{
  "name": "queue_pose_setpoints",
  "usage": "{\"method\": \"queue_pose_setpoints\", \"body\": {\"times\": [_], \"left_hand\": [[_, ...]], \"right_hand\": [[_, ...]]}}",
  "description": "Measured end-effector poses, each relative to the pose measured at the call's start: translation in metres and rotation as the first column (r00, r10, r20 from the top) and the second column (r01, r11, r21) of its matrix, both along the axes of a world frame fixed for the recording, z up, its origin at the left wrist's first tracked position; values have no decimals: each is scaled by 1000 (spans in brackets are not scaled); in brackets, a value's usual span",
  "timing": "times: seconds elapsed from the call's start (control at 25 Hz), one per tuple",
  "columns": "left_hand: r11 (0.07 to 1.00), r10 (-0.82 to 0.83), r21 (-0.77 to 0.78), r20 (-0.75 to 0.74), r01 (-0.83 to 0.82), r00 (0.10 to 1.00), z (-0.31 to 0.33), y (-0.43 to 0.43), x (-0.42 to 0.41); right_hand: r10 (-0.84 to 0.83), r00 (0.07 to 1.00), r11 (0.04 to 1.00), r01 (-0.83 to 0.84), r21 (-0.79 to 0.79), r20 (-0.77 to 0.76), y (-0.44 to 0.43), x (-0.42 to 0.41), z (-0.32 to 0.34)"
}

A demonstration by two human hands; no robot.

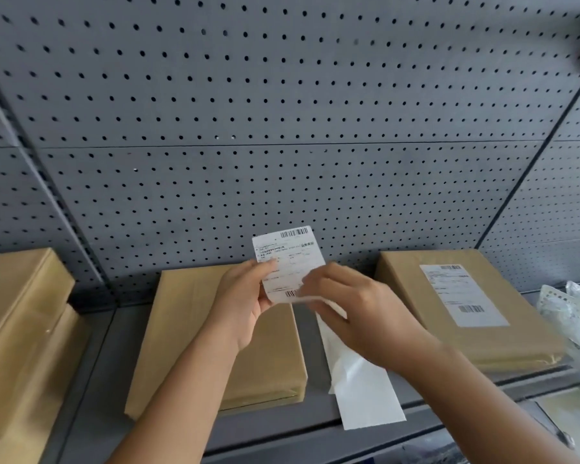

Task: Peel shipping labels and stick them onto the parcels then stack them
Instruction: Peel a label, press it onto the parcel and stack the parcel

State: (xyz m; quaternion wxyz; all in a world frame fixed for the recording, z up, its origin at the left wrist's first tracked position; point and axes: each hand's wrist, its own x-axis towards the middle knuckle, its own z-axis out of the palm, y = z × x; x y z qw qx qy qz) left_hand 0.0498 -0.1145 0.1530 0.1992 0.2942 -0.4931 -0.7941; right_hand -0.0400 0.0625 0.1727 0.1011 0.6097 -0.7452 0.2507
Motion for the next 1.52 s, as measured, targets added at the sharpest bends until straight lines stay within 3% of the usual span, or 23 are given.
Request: {"method": "queue_pose_setpoints", "body": {"times": [0.08, 0.16, 0.2, 0.28, 0.36, 0.44, 0.56, 0.68, 1.12, 1.52], "left_hand": [[998, 58, -38, 18, -57, 998, -2, -11, 12], [992, 91, -93, 38, -87, 995, -5, -22, 24], [988, 97, -124, 55, -90, 994, -6, -27, 31], [982, 92, -176, 101, -74, 991, -7, -34, 44], [971, 72, -235, 148, -35, 986, -7, -40, 56], [959, 47, -283, 198, 12, 979, -9, -44, 65], [941, 67, -338, 255, 23, 965, -16, -54, 76], [898, 106, -439, 309, 42, 945, -24, -66, 88], [673, 319, -729, 441, 127, 839, -39, -89, 95], [590, 354, -774, 502, 228, 789, -52, -91, 82]], "right_hand": [[40, 977, 995, -59, 84, 211, -2, 3, -5], [-2, 885, 998, -25, 50, 465, -11, 7, -5], [-54, 804, 998, 60, 9, 593, -19, 8, -6], [-138, 536, 978, 206, 29, 833, -38, 11, -10], [-164, 316, 979, 171, 113, 935, -60, 16, -17], [-172, 228, 980, 137, 144, 958, -77, 21, -25], [-201, 165, 973, 151, 177, 965, -97, 26, -36], [-234, 194, 967, 144, 208, 953, -110, 31, -46], [-402, 586, 916, 267, 300, 704, -136, 42, -57], [-432, 687, 902, 311, 301, 584, -141, 46, -66]]}}
